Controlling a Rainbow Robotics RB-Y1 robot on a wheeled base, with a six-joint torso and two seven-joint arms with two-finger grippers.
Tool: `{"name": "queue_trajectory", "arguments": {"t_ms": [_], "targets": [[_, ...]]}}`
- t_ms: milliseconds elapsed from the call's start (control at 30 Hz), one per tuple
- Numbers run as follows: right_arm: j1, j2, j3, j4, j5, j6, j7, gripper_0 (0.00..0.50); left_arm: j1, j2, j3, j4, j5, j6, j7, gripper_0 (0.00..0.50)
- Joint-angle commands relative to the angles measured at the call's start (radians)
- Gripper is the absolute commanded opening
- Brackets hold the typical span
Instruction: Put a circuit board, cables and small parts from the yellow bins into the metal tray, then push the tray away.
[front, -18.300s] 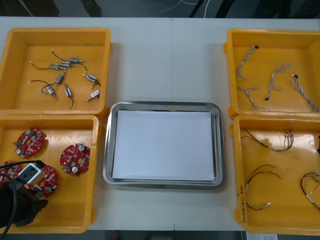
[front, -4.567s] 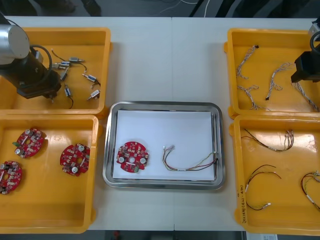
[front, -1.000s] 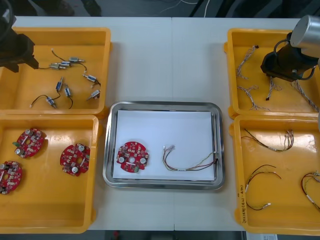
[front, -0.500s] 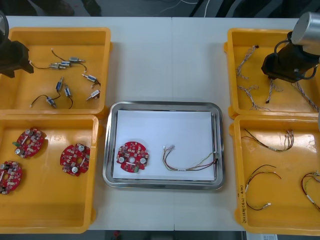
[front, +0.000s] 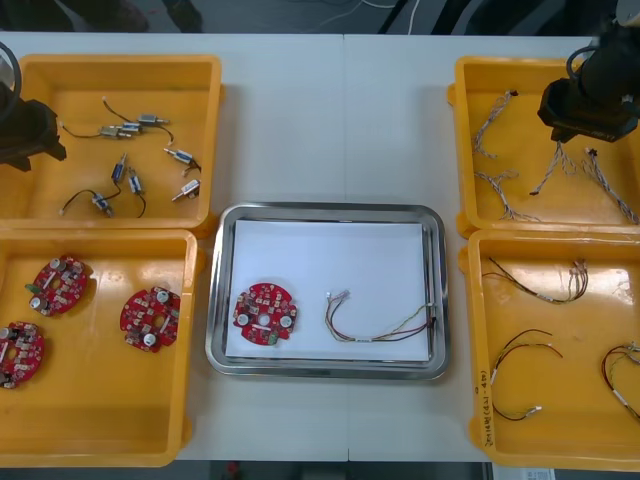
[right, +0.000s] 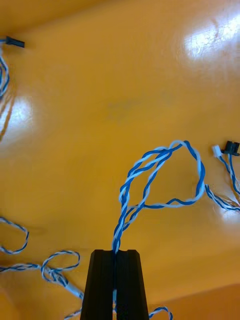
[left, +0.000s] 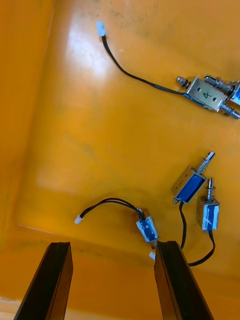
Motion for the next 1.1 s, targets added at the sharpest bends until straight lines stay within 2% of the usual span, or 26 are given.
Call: {"name": "queue_trajectory", "arguments": {"t_ms": [33, 167, 433, 700, 1100], "targets": [[0.046, -0.041, 0.018, -0.205, -0.021, 0.113, 0.025, 0.0, 0.003, 0.053, -0.041, 0.015, 0.029, -0.01, -0.106, 0.482], [0.101, -0.042, 0.018, -0.342, -0.067, 0.215, 0.031, 0.0, -0.003, 0.052, -0.073, 0.026, 0.045, -0.012, -0.099, 0.483], [0.172, -0.042, 0.018, -0.564, -0.097, 0.392, 0.043, 0.0, -0.003, 0.038, -0.099, 0.029, 0.063, -0.012, -0.08, 0.482], [0.195, -0.042, 0.02, -0.684, -0.2, 0.392, 0.046, 0.0, -0.006, 0.025, -0.15, 0.048, 0.066, -0.044, -0.058, 0.484], [0.331, -0.05, 0.115, -0.96, -0.358, 0.392, 0.046, 0.0, -0.037, -0.024, -0.153, 0.112, 0.06, -0.078, -0.05, 0.483]]}}
